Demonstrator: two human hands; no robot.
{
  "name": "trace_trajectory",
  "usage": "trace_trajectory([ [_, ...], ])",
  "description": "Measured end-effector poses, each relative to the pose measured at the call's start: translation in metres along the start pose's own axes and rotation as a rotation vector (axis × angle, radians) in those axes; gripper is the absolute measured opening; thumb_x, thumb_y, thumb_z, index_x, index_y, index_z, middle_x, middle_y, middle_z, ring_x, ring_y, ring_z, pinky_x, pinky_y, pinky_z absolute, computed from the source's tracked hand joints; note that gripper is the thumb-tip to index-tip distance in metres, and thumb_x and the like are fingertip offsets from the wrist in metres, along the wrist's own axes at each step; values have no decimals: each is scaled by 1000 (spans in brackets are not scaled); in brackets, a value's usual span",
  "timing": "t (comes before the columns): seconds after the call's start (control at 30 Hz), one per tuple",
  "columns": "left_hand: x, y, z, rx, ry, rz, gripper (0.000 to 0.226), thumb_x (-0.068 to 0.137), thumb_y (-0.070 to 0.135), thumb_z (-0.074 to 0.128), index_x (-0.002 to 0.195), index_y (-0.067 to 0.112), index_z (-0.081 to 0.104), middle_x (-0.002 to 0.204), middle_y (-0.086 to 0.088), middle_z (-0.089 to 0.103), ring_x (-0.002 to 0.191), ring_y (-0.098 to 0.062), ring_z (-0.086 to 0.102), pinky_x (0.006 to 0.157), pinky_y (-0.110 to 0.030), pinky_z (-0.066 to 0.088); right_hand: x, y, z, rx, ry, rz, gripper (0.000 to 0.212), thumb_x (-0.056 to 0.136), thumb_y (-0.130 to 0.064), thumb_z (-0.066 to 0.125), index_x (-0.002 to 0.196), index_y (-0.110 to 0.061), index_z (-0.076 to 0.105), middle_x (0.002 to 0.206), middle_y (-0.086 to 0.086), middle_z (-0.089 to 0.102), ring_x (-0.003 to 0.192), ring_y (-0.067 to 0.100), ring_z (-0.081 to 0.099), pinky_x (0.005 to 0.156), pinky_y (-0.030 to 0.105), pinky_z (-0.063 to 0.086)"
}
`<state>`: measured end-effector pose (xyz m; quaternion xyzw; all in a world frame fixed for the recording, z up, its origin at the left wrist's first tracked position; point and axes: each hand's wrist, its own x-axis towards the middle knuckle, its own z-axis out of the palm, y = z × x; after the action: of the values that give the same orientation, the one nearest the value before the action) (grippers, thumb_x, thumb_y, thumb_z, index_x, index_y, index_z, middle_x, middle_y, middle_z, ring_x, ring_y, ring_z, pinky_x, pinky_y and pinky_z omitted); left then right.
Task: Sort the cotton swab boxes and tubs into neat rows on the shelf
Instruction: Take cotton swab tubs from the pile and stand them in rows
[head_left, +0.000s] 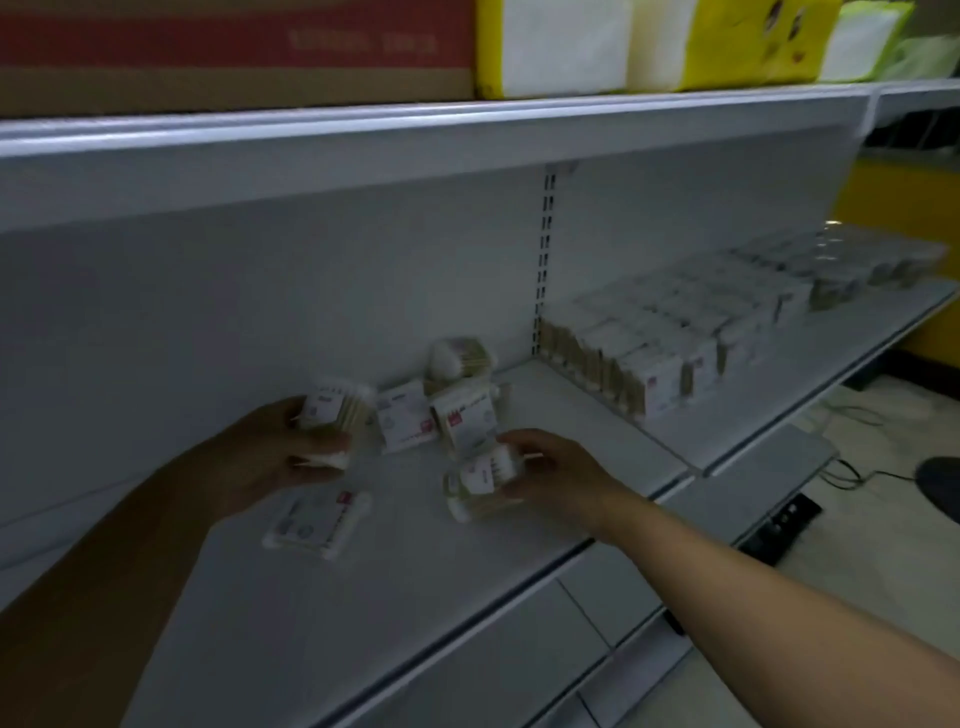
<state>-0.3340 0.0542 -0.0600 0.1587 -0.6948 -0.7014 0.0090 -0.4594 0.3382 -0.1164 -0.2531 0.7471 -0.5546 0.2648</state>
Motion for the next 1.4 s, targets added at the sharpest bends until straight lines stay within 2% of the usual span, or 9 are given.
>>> trace_trajectory([
  [0.23,9,29,112,150,-183,37,59,54,9,83,108,23,64,99,2,73,88,-13,70,62,-25,55,-47,-24,-74,437,-32,153,42,62,-5,65,102,-11,55,100,11,60,90,25,60,79,35,51],
  [0.4,45,29,253,194,-208,94,32,83,6,66,108,25,58,101,3,67,87,-13,65,63,-28,52,-88,-18,-163,822,205,103,29,62,-16,53,86,-6,66,83,15,67,83,30,64,80,43,49],
  [0.5,71,35,336,98,-322,41,26,89,4,50,107,21,56,103,-3,63,83,-15,60,64,-28,48,-120,1,-230,832,348,20,27,66,-24,58,84,-8,70,85,12,69,78,28,69,74,41,53],
  [0.67,104,45,463,49,-472,68,44,72,7,60,113,23,53,100,-5,63,82,-19,61,67,-30,49,-169,40,-341,825,541,23,29,92,-40,47,96,-15,62,83,8,68,71,22,69,64,34,54],
  [0.77,117,43,522,55,-410,161,70,63,8,73,126,22,45,110,-9,64,93,-23,63,72,-34,51,-182,56,-383,773,614,28,40,82,-48,58,105,-15,62,82,9,70,73,23,69,65,35,56],
  [0.87,136,39,562,13,-370,175,69,72,3,77,128,21,41,108,-13,66,94,-26,65,76,-37,53,-184,69,-416,779,648,-41,54,64,-44,69,108,-13,60,77,10,70,68,24,69,66,42,58],
  [1.07,197,39,610,-19,-308,203,75,68,10,82,127,21,37,106,-10,67,93,-21,66,72,-32,55,-150,88,-483,685,694,-49,66,61,-37,75,119,-9,59,95,11,69,80,24,67,73,40,55],
  [1.23,268,31,651,4,-149,290,84,61,13,87,123,27,33,110,-6,62,92,-16,65,78,-35,55,-99,111,-538,620,774,-24,34,78,-32,69,107,-15,64,93,8,74,84,26,70,73,43,57],
  [1.4,331,36,700,-5,-180,371,94,63,3,83,130,40,29,111,7,58,90,0,63,69,-16,51,-55,121,-602,630,837,42,20,91,-29,55,104,-16,62,88,9,70,72,22,68,57,31,54],
])
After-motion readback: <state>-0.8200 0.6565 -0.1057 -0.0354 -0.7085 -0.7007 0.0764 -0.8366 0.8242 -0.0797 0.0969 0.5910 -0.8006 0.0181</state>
